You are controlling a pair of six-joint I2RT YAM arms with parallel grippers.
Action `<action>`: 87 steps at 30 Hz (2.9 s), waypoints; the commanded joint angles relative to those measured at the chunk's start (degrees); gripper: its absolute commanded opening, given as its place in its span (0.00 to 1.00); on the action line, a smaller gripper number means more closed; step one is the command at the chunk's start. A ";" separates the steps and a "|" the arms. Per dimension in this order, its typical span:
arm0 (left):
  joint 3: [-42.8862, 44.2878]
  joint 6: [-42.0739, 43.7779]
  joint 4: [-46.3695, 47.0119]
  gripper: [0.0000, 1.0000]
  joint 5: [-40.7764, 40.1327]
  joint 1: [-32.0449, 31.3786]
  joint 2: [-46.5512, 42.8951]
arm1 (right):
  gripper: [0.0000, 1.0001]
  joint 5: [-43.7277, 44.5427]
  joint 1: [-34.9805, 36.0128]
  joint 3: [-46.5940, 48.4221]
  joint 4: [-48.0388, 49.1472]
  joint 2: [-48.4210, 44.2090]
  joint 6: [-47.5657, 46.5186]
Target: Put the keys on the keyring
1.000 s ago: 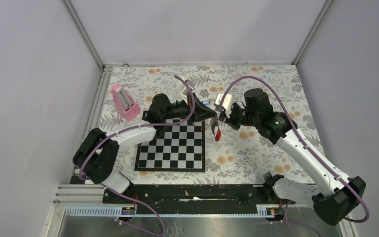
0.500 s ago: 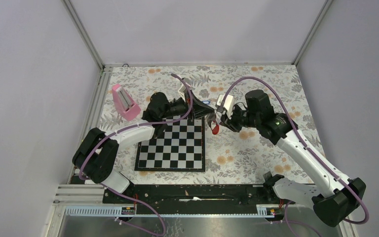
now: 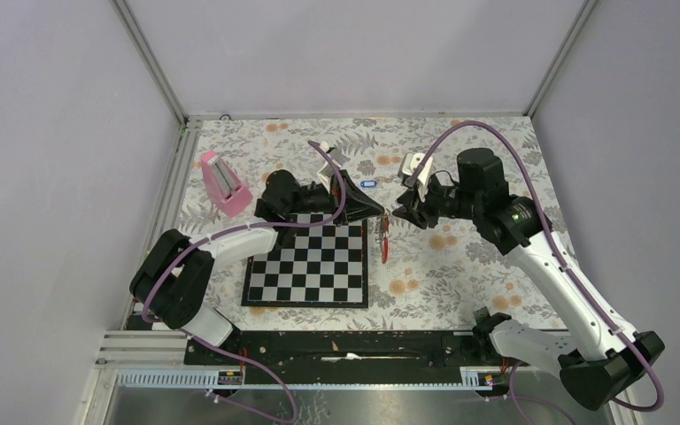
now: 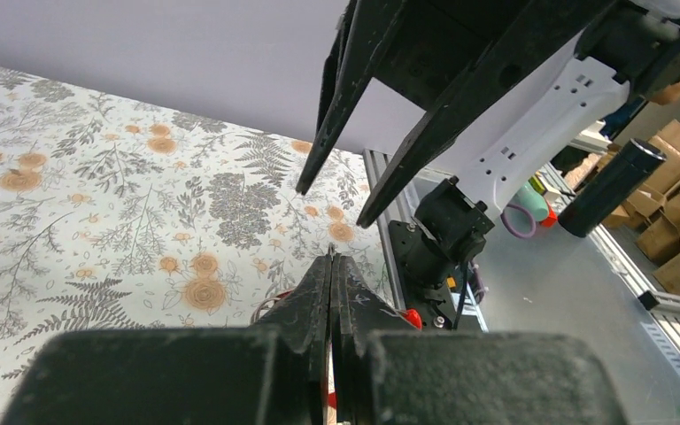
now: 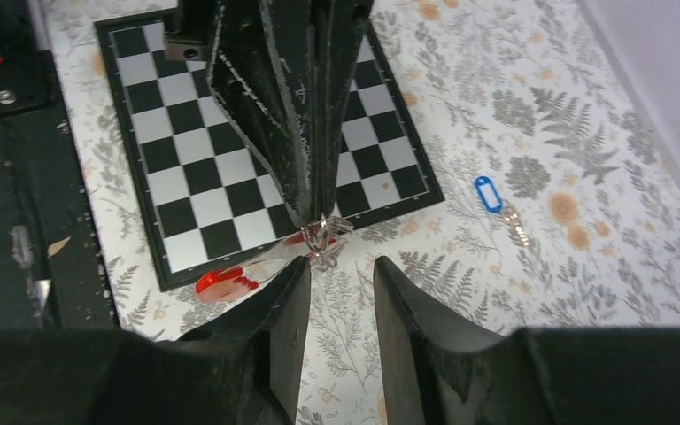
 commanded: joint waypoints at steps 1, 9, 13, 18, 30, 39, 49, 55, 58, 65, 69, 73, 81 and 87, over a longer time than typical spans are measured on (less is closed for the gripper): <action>-0.02 1.10 6.93 0.00 3.78 -0.07 -1.17 | 0.40 -8.75 -0.33 1.67 -1.70 1.54 0.26; -0.11 0.73 7.74 0.00 4.57 -0.69 -1.18 | 0.42 -11.62 -0.35 -0.34 -1.89 2.24 -0.43; -0.36 0.21 8.35 0.00 4.73 -0.88 -1.24 | 0.41 -11.68 -0.34 -0.58 -0.89 2.47 0.39; -0.37 -0.27 8.99 0.00 5.07 -1.08 -1.27 | 0.39 -10.98 -0.35 -0.76 -0.47 2.70 0.53; -0.72 -0.52 9.43 0.00 5.28 -1.25 -1.52 | 0.16 -10.70 -0.34 -1.32 0.12 2.66 0.42; -0.99 0.29 9.35 0.00 5.59 -1.25 -1.37 | 0.00 -10.09 -0.34 -0.53 -1.33 2.43 -1.29; 7.79 24.12 -22.90 0.35 5.29 -1.25 -3.91 | 0.00 -4.54 -0.26 6.11 -12.82 5.79 -4.70; 11.90 33.06 -33.41 0.45 5.25 -1.71 -3.03 | 0.00 -0.09 0.47 9.87 -18.28 8.57 -4.37; 12.25 34.52 -33.46 0.48 5.40 -2.48 -2.21 | 0.00 0.44 0.81 11.78 -19.93 10.11 -3.46; 13.50 32.69 -30.77 0.50 5.33 -4.19 -0.20 | 0.00 1.51 1.74 13.46 -21.01 11.82 -2.88; 13.02 30.40 -28.73 0.47 5.33 -4.41 0.29 | 0.00 1.45 1.85 13.01 -20.79 11.92 -2.73; 12.72 30.03 -28.18 0.38 5.29 -4.74 0.48 | 0.00 1.15 1.94 12.66 -20.46 11.80 -2.50; 13.24 29.00 -27.49 0.25 5.62 -4.77 0.54 | 0.00 0.98 1.94 12.24 -20.22 11.68 -2.41; 13.40 28.54 -27.27 0.08 6.21 -4.92 1.03 | 0.00 0.97 1.94 12.45 -20.06 11.73 -2.22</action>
